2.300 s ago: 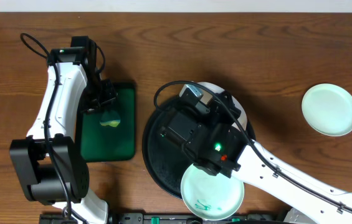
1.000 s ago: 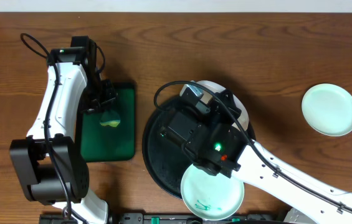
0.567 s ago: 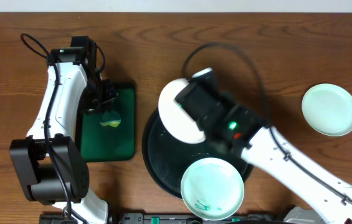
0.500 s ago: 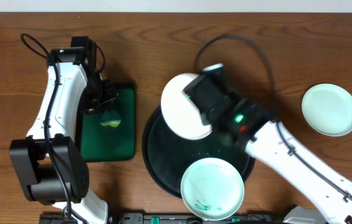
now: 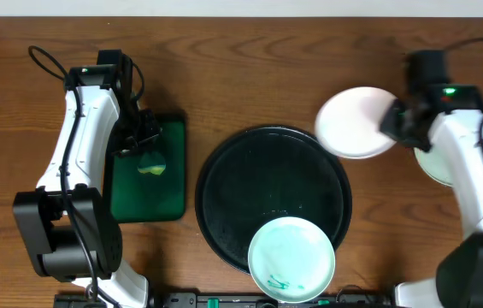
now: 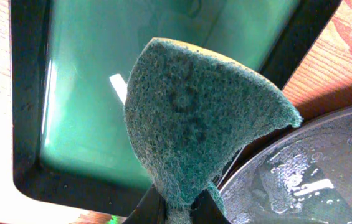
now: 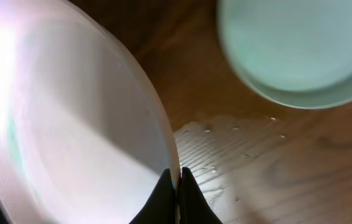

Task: Clean dirty plates on tray and stack at the side
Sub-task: 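Carry the pink plate right and stack it on the pale green plate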

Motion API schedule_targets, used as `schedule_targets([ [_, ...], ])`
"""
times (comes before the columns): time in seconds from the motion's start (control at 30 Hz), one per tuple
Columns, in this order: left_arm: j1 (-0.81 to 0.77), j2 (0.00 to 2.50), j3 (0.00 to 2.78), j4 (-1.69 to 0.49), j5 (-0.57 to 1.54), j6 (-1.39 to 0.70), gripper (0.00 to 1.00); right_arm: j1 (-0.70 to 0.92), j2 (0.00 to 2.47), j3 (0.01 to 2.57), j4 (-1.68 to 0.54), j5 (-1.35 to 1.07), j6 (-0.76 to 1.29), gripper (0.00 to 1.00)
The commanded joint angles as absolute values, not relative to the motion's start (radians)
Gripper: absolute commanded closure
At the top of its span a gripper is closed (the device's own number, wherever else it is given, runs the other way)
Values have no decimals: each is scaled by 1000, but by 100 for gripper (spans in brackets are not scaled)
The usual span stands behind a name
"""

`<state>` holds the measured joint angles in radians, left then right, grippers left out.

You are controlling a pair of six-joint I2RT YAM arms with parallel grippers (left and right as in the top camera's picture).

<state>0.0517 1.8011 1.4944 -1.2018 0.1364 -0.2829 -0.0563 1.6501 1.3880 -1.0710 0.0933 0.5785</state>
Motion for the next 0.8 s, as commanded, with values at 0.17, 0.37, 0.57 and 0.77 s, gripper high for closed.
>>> schedule_targets([
  [0.17,57,1811,1487,-1207,146,-265,93,-399,1734,1393,-1066,24,590,99],
  [0.37,57,1811,1487,-1207,146,-265,93,-623,1791,1393,-1037,-52,581,99],
  [0.57,57,1811,1487,-1206,146,-265,93,-727,1833,1393,-985,-70,502,99],
  [0.77,57,1811,1487,-1202,146,-265,93,-715,1894,1393,-923,-88,464,99],
])
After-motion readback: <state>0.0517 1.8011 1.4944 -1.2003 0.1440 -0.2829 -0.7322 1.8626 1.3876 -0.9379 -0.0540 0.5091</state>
